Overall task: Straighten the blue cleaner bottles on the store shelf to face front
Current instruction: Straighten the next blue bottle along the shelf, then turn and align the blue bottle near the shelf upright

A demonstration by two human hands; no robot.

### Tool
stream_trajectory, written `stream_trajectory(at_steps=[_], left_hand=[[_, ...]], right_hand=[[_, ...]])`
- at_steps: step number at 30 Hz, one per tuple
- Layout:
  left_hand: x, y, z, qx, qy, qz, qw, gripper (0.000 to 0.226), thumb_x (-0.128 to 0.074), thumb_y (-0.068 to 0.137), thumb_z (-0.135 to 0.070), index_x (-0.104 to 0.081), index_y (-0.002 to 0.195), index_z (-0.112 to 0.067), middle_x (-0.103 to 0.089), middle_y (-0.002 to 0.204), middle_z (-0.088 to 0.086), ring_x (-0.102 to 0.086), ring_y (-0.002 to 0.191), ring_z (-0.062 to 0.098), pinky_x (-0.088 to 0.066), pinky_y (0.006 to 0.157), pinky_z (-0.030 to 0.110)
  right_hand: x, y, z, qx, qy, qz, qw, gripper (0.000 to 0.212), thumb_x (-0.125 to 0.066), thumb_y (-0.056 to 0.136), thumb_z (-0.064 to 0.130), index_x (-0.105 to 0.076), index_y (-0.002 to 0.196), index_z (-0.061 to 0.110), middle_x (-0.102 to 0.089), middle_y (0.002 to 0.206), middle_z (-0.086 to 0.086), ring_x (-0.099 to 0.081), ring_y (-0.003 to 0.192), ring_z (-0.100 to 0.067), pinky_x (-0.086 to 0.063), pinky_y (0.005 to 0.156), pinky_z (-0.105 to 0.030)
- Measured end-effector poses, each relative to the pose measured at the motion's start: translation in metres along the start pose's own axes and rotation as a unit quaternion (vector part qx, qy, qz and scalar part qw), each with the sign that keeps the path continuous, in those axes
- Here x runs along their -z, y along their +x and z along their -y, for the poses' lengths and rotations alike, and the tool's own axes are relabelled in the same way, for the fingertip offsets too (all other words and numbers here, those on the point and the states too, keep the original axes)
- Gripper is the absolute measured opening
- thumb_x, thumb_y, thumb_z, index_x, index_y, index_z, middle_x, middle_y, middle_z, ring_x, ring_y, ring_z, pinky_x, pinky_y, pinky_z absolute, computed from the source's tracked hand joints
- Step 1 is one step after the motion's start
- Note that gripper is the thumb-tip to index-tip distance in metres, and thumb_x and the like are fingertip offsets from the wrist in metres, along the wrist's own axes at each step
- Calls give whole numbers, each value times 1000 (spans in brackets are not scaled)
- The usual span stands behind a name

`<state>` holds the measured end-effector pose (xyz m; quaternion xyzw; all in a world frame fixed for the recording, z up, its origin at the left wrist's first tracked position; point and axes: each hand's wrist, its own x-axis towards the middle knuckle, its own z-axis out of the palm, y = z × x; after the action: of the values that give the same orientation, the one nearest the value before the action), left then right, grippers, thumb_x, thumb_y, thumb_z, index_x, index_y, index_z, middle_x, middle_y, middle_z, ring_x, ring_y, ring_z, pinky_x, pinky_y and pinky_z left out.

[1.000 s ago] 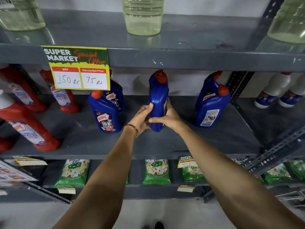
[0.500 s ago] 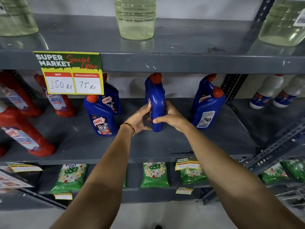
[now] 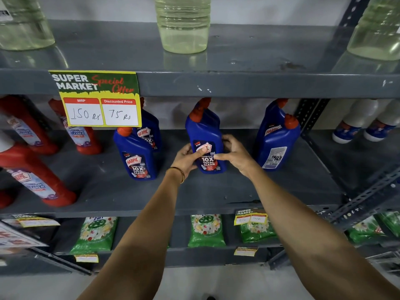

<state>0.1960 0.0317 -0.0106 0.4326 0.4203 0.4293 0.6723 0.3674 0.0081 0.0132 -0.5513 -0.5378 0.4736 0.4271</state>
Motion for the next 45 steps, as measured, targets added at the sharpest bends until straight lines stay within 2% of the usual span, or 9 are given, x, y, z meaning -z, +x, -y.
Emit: stream_trajectory(at_steps=[6, 18, 23, 26, 32, 36, 39, 42, 45], left_hand=[[-2, 5, 13, -17, 10, -33, 999, 29, -74, 72, -10, -61, 97, -17, -68, 97, 4, -67, 86, 17, -58, 69, 28], [-4, 6, 26, -5, 55, -85, 995, 58, -77, 69, -14, -52, 120, -3, -63, 118, 16, -63, 102, 27, -53, 88, 40], [-10, -4, 46, 25, 53, -252, 966, 54, -79, 68, -26, -54, 110, -2, -62, 112, 16, -61, 103, 27, -51, 92, 44], [-32, -14, 59, 61, 25, -302, 951, 43, -74, 71, -36, -62, 94, -1, -67, 97, 18, -64, 80, 24, -57, 75, 36], [-102, -16, 68, 64, 5, -207, 976, 34, -57, 84, -43, -56, 68, -14, -63, 90, 13, -59, 86, 27, -49, 94, 47], [-142, 1, 59, 71, 34, -142, 987, 56, -40, 88, -54, -62, 107, -5, -61, 123, 17, -55, 114, 32, -40, 105, 45], [-171, 13, 55, 67, 14, -102, 992, 72, -29, 90, -58, -45, 132, -2, -47, 141, 19, -44, 129, 32, -30, 113, 44], [-200, 27, 54, 61, -18, -78, 995, 74, -22, 90, -60, -36, 138, -5, -40, 146, 15, -40, 133, 28, -30, 111, 36], [-216, 42, 58, 54, -23, -69, 996, 74, -19, 89, -62, -51, 128, -8, -52, 137, 14, -52, 122, 27, -35, 110, 40]], right_hand=[[-9, -3, -16, 1, -18, -47, 999, 63, -71, 72, -4, -46, 129, 9, -62, 117, -9, -60, 103, -18, -52, 86, -35], [-15, -8, -33, -36, -17, -49, 998, 66, -64, 75, -12, -41, 134, 5, -54, 133, -16, -52, 123, -26, -47, 96, -35], [-10, -30, -44, -50, -65, -170, 982, 63, -59, 88, 22, -32, 142, 8, -40, 147, -13, -39, 135, -23, -35, 111, -39], [-3, -46, -49, -54, -70, -244, 966, 60, -53, 90, 33, -33, 142, 9, -40, 148, -12, -37, 137, -24, -32, 113, -38], [30, -66, -57, -111, -23, -280, 953, 64, -48, 91, 44, -27, 145, 17, -32, 152, -9, -33, 138, -27, -29, 109, -35], [66, -69, -60, -108, 1, -324, 940, 60, -46, 92, 43, -30, 143, 16, -36, 150, -10, -37, 134, -27, -31, 106, -33], [99, -64, -61, -136, -3, -305, 942, 70, -43, 92, 46, -16, 148, 14, -22, 156, -9, -24, 142, -26, -22, 113, -35], [135, -52, -61, -164, 14, -261, 951, 71, -47, 91, 45, -17, 148, 15, -27, 154, -11, -29, 140, -28, -25, 113, -37], [155, -47, -65, -171, -3, -181, 969, 58, -53, 89, 38, -36, 141, 16, -46, 143, -11, -46, 127, -26, -36, 100, -33]])
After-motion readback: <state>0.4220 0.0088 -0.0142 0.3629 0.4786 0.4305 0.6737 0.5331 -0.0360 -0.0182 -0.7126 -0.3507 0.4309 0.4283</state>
